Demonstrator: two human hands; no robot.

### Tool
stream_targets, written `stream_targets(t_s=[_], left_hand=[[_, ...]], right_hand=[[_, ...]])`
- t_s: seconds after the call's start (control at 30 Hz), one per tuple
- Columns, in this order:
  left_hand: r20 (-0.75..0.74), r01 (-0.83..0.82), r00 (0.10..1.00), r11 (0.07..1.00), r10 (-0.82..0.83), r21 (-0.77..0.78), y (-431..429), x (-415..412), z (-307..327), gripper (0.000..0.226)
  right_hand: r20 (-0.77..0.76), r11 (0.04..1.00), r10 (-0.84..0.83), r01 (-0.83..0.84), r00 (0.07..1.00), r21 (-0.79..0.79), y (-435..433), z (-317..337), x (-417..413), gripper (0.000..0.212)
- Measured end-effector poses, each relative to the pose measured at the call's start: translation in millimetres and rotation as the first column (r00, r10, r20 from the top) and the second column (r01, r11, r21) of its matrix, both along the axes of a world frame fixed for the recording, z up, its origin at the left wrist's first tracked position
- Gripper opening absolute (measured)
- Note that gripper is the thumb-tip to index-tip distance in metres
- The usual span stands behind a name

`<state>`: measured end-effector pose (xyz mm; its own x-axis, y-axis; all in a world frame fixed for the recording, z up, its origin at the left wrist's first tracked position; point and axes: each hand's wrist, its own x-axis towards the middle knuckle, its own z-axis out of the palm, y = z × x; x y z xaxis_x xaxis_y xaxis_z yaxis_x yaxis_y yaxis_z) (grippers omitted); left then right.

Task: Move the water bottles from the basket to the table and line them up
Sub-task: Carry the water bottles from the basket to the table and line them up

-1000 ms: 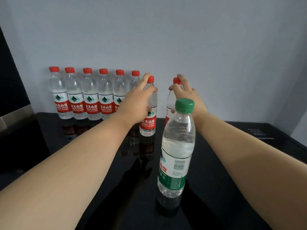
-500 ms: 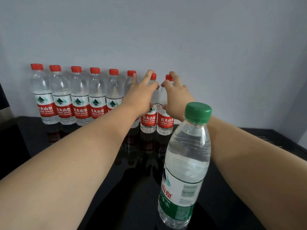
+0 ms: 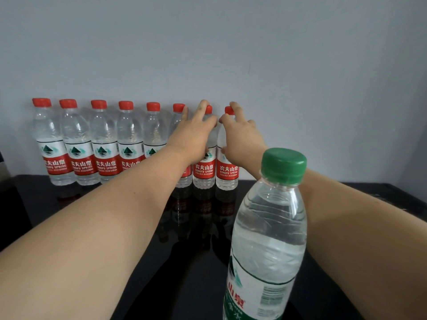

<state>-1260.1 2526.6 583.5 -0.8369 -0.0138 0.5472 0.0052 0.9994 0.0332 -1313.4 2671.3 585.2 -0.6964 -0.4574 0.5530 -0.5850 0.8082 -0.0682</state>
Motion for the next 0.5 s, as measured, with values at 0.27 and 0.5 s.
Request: stream_targets(t_s=[0.27,0.5], left_hand=[[-0.016,-0.008,1.000,0.999,0.008,-0.033,-6,-8,-2,0.066],[-0.049,-0.023,0.999,0.994,0.018,-0.104,-10,-11,-4,0.063]], right_hand=[[0.009,1.000,0.007,-0.007,1.000,0.007,-2,1,-5,0.064],[-0.007,0.999,0.006,-0.006,1.000,0.032,-3,-1,-10,0.064]])
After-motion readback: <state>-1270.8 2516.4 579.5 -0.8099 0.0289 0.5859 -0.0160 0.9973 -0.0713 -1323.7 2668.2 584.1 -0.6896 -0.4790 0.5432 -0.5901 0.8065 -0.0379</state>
